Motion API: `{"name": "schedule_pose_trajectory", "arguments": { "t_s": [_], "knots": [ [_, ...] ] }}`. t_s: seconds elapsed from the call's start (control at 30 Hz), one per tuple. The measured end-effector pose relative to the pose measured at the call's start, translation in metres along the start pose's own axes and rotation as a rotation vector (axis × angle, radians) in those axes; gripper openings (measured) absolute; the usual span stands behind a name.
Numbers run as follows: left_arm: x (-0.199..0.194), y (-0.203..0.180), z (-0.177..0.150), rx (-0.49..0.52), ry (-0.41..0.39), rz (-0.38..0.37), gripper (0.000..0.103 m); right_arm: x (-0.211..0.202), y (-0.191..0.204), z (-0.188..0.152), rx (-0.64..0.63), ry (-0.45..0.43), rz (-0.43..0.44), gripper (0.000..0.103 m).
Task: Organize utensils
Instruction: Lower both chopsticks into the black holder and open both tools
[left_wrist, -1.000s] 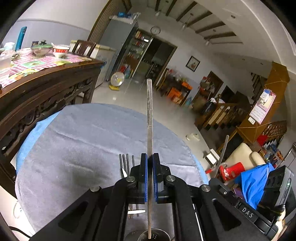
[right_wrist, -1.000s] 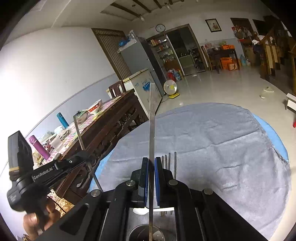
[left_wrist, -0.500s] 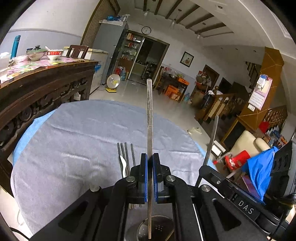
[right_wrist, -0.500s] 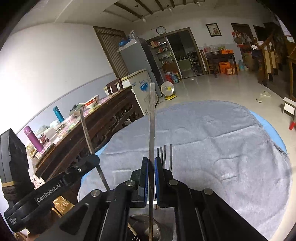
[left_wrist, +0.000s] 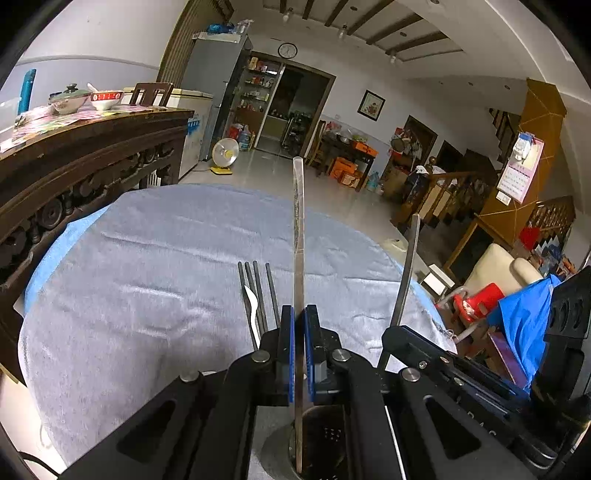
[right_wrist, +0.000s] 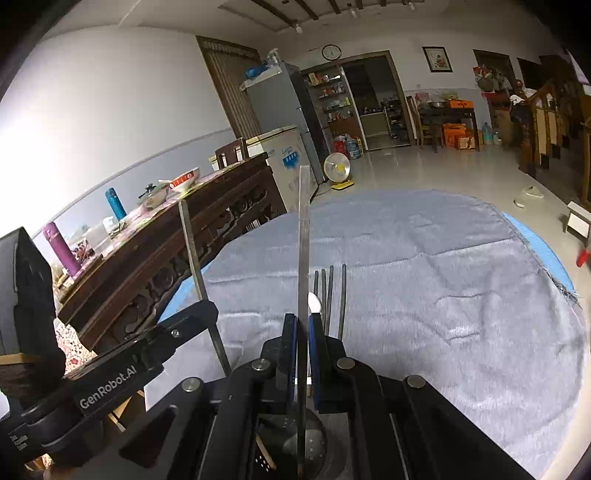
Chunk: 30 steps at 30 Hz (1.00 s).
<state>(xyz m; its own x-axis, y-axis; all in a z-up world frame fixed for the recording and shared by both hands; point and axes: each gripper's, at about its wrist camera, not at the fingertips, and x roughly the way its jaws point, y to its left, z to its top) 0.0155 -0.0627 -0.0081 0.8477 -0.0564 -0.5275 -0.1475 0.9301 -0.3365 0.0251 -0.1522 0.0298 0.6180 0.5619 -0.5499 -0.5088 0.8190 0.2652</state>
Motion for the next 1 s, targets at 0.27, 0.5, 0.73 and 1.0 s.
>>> {"name": "schedule_pose_trajectory", "arguments": {
  "t_s": [0.27, 0.5, 0.73, 1.0],
  "knots": [
    [-0.001, 0.000, -0.006, 0.007, 0.005, -0.002, 0.005, -0.002, -0.001, -0.005, -0.002, 0.006, -0.005, 0.007],
    [-0.001, -0.003, -0.013, 0.029, 0.016, -0.005, 0.005, -0.003, 0.004, -0.011, -0.032, 0.011, -0.011, 0.007],
    [0.000, -0.006, -0.024, 0.041, 0.047, -0.012, 0.005, 0.000, 0.006, -0.023, -0.039, 0.036, -0.009, 0.007],
    [-0.001, -0.005, -0.029, 0.034, 0.072, -0.026, 0.005, -0.002, 0.005, -0.026, -0.035, 0.044, -0.009, 0.007]
  ]
}}
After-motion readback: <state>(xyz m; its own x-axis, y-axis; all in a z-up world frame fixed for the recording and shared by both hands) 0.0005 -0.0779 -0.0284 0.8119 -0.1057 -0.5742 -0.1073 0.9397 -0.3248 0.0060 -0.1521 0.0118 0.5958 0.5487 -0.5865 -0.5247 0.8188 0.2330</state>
